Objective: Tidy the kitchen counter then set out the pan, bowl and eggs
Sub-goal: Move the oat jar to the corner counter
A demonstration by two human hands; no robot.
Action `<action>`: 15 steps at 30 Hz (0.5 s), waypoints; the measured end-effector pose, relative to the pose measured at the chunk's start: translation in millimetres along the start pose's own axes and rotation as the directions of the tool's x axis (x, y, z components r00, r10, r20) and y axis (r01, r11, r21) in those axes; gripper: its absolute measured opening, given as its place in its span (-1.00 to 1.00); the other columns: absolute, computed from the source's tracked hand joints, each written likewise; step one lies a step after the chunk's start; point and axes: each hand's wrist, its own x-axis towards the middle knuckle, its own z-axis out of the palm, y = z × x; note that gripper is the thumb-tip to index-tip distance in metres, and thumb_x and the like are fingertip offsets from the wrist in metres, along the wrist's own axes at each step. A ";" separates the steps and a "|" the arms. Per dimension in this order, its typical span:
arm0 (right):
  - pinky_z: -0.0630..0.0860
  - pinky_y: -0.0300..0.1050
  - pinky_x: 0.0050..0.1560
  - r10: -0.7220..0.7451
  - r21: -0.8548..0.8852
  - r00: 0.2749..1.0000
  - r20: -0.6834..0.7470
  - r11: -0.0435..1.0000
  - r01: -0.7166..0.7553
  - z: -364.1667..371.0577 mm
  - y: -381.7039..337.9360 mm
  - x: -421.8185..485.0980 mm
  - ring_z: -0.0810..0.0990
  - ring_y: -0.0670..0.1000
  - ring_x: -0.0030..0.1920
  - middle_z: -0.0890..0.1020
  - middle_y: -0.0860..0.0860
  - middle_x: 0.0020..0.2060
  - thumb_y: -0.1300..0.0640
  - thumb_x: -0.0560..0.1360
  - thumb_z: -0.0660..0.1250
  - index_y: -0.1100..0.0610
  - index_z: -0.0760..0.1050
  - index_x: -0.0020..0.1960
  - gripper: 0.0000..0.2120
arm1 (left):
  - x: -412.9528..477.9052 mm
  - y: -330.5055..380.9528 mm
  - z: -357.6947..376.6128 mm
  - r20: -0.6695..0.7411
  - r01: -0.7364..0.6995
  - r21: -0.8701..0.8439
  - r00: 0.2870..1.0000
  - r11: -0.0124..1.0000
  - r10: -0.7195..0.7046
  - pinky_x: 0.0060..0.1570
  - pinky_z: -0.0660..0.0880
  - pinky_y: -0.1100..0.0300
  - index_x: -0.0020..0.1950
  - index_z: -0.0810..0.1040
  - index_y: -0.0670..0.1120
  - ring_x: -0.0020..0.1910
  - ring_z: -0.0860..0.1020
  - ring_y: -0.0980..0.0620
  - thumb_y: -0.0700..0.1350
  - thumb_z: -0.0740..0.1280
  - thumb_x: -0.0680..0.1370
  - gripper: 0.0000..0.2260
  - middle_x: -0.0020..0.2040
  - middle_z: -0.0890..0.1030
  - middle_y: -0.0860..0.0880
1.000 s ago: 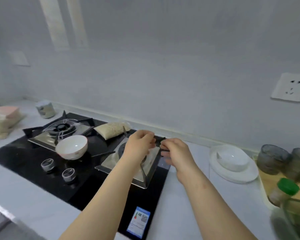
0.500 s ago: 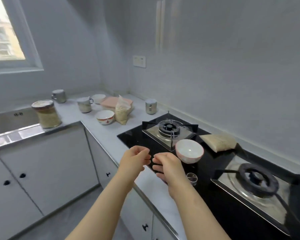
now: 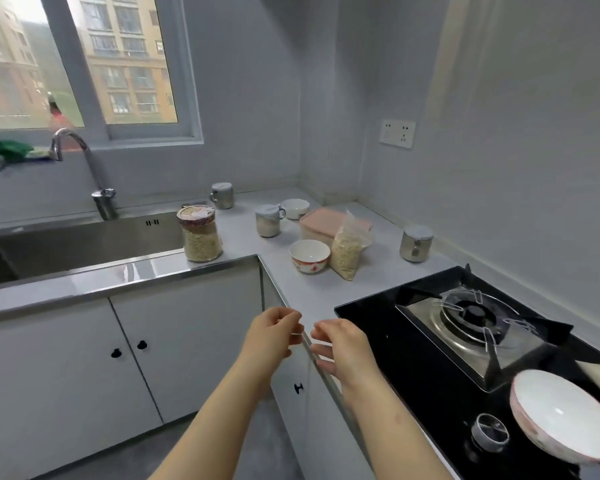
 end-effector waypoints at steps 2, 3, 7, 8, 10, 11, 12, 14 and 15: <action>0.48 -0.11 -0.07 0.008 0.012 1.000 0.007 1.000 -0.008 3.5 -3.9 23.7 0.53 0.02 -0.09 0.55 0.05 -0.13 0.17 0.55 0.20 0.12 0.49 -0.08 -0.90 | 23.9 1.9 0.9 -0.016 0.008 0.006 1.000 1.000 -0.008 -0.11 0.48 0.18 0.05 0.53 -0.09 -0.14 0.57 0.04 -0.10 0.22 0.59 -0.87 -0.10 0.61 -0.04; 0.47 -0.12 -0.10 0.016 0.018 1.000 0.013 1.000 -0.016 5.9 -7.5 39.9 0.53 0.03 -0.09 0.55 0.06 -0.13 0.19 0.55 0.20 0.13 0.48 -0.09 -0.90 | 39.8 3.4 2.2 -0.022 0.014 0.002 1.000 1.000 -0.014 -0.10 0.48 0.18 0.05 0.53 -0.10 -0.15 0.57 0.04 -0.10 0.22 0.59 -0.87 -0.10 0.61 -0.04; 0.46 -0.17 -0.18 0.037 0.023 0.999 0.018 0.999 -0.038 17.9 -30.8 99.7 0.53 0.01 -0.13 0.56 0.06 -0.13 0.20 0.55 0.20 0.12 0.47 -0.12 -0.89 | 99.8 16.8 -0.3 -0.061 0.043 0.002 0.997 0.999 -0.043 -0.04 0.50 0.15 0.06 0.53 -0.09 -0.12 0.58 0.04 -0.10 0.22 0.59 -0.86 -0.09 0.61 -0.04; 0.46 -0.17 -0.18 0.028 0.014 0.999 0.025 0.999 -0.028 22.3 -36.2 113.9 0.53 0.01 -0.14 0.56 0.05 -0.14 0.20 0.55 0.20 0.12 0.46 -0.12 -0.89 | 113.5 19.3 -2.9 -0.078 0.043 0.003 0.996 0.999 -0.043 -0.03 0.50 0.15 0.06 0.53 -0.09 -0.11 0.58 0.04 -0.09 0.22 0.60 -0.86 -0.08 0.62 -0.04; 0.45 -0.16 -0.18 0.016 0.010 0.999 0.038 1.000 -0.017 31.4 -45.2 137.4 0.53 -0.01 -0.16 0.56 0.04 -0.15 0.20 0.55 0.20 0.11 0.46 -0.14 -0.88 | 134.9 23.3 -9.5 -0.111 0.043 -0.003 0.993 0.999 -0.043 -0.03 0.50 0.14 0.04 0.52 -0.07 -0.11 0.58 0.04 -0.10 0.21 0.60 -0.87 -0.09 0.62 -0.04; 0.45 -0.15 -0.17 0.021 0.004 0.998 0.054 1.000 -0.021 38.3 -48.1 150.0 0.54 0.00 -0.15 0.56 0.03 -0.15 0.20 0.55 0.20 0.11 0.46 -0.13 -0.89 | 146.5 23.3 -14.5 -0.128 0.048 -0.009 0.991 0.999 -0.049 -0.04 0.50 0.14 0.02 0.53 -0.07 -0.12 0.58 0.04 -0.10 0.21 0.60 -0.88 -0.09 0.62 -0.04; 0.46 -0.15 -0.16 0.031 -0.004 0.997 0.069 1.000 -0.031 45.1 -49.6 161.1 0.54 0.01 -0.13 0.57 0.04 -0.14 0.19 0.55 0.20 0.11 0.47 -0.13 -0.89 | 156.6 22.9 -19.7 -0.141 0.056 -0.014 0.988 0.998 -0.057 -0.05 0.49 0.14 0.00 0.53 -0.06 -0.13 0.58 0.05 -0.11 0.21 0.60 -0.89 -0.10 0.62 -0.04; 0.47 -0.11 -0.08 0.046 -0.018 0.995 0.090 0.999 -0.044 57.3 -49.7 180.5 0.55 0.03 -0.07 0.57 0.05 -0.11 0.19 0.56 0.20 0.10 0.47 -0.11 -0.89 | 175.0 19.7 -30.6 -0.168 0.066 -0.033 0.983 0.997 -0.071 -0.07 0.48 0.15 -0.05 0.52 -0.05 -0.16 0.57 0.05 -0.11 0.22 0.59 -0.89 -0.12 0.61 -0.04; 0.47 -0.09 -0.05 0.049 -0.020 0.994 0.101 0.999 -0.047 65.8 -50.0 192.2 0.55 0.04 -0.07 0.58 0.06 -0.11 0.19 0.56 0.20 0.11 0.47 -0.11 -0.89 | 186.7 17.2 -38.3 -0.187 0.067 -0.045 0.980 0.997 -0.074 -0.09 0.48 0.16 -0.06 0.52 -0.05 -0.17 0.57 0.06 -0.12 0.22 0.59 -0.89 -0.13 0.61 -0.04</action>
